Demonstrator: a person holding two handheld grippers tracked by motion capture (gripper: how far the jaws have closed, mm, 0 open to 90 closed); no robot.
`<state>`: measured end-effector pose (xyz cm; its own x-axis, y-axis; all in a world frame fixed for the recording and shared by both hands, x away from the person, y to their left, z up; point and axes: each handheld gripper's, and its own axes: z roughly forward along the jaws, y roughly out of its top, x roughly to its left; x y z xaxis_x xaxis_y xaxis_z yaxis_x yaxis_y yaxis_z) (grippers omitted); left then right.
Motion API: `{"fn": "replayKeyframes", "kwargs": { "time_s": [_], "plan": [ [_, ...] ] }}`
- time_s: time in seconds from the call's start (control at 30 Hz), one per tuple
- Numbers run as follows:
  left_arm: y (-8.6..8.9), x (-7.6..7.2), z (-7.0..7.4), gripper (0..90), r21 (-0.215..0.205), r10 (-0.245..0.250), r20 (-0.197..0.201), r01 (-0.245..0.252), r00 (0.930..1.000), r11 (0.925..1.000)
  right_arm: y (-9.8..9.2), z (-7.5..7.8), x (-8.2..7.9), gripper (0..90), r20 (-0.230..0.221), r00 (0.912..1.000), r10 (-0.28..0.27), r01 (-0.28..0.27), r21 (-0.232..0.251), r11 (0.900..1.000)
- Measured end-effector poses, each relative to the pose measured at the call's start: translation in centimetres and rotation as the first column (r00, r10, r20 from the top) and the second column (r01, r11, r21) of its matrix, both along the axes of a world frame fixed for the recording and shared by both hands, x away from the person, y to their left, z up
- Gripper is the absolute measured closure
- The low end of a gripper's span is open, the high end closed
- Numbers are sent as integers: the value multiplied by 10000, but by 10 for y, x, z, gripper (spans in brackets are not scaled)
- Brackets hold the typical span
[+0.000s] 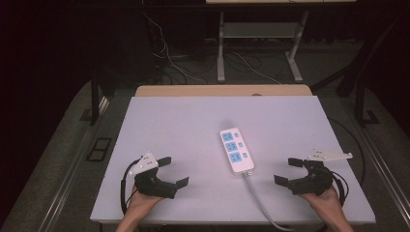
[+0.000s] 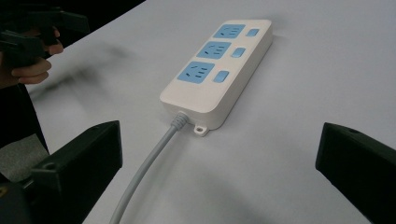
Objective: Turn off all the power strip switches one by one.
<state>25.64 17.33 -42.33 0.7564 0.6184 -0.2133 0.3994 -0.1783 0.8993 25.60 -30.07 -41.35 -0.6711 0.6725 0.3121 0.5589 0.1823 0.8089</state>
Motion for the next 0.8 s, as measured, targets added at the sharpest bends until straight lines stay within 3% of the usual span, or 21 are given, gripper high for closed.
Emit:
{"fn": "replayKeyframes", "kwargs": {
  "time_s": [0.8],
  "plan": [
    [6, 5, -5, 0, -33, 113, -304, -114, 9995, 9999, 13, 15, 14, 4, -449, 9974, 571, -608, -871, 9943]
  ]
}}
